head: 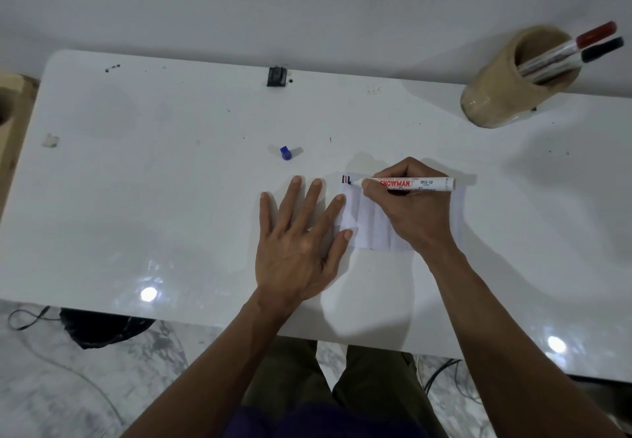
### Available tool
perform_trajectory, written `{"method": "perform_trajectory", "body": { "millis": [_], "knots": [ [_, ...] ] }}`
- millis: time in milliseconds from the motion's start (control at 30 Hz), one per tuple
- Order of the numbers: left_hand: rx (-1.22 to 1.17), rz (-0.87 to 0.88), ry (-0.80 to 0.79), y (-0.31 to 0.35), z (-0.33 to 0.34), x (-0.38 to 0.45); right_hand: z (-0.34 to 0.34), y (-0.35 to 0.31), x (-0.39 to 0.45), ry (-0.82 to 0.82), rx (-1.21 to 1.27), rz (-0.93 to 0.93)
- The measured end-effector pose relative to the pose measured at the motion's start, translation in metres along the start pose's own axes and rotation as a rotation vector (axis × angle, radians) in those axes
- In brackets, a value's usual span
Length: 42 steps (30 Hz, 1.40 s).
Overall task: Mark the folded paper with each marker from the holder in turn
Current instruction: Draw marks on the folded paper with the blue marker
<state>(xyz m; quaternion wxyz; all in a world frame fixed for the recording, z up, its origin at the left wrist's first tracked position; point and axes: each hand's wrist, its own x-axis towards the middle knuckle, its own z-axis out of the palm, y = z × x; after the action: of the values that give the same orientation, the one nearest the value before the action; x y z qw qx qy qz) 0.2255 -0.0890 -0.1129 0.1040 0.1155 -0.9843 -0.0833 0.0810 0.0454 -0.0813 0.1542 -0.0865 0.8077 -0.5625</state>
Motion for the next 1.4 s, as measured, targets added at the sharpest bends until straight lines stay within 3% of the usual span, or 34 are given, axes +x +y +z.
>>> {"method": "perform_trajectory", "body": {
  "millis": [200, 433, 633, 833, 1133, 1233, 1400],
  "knots": [
    [0.01, 0.004, -0.004, 0.0, 0.001, -0.001, -0.001, -0.002, 0.001, -0.012, 0.036, 0.001],
    [-0.061, 0.001, -0.033, -0.001, -0.006, 0.0, -0.022, -0.034, 0.003, -0.029, 0.311, 0.111],
    [-0.275, -0.302, 0.062, -0.012, -0.047, 0.037, -0.039, -0.068, -0.014, 0.002, 0.379, 0.061],
    [-0.228, -0.4, -0.332, -0.037, -0.068, 0.103, -0.035, -0.074, -0.033, 0.049, 0.364, 0.087],
    [-0.136, -0.423, -0.452, -0.047, -0.08, 0.094, -0.027, -0.092, -0.053, 0.074, 0.434, 0.148],
    [-0.373, -0.541, -0.407, -0.05, -0.094, 0.075, -0.016, -0.109, -0.061, 0.094, 0.435, 0.152],
    [-1.255, -0.655, -0.193, -0.037, -0.133, 0.041, 0.005, -0.127, -0.08, 0.05, 0.401, 0.122]
  ]
}}
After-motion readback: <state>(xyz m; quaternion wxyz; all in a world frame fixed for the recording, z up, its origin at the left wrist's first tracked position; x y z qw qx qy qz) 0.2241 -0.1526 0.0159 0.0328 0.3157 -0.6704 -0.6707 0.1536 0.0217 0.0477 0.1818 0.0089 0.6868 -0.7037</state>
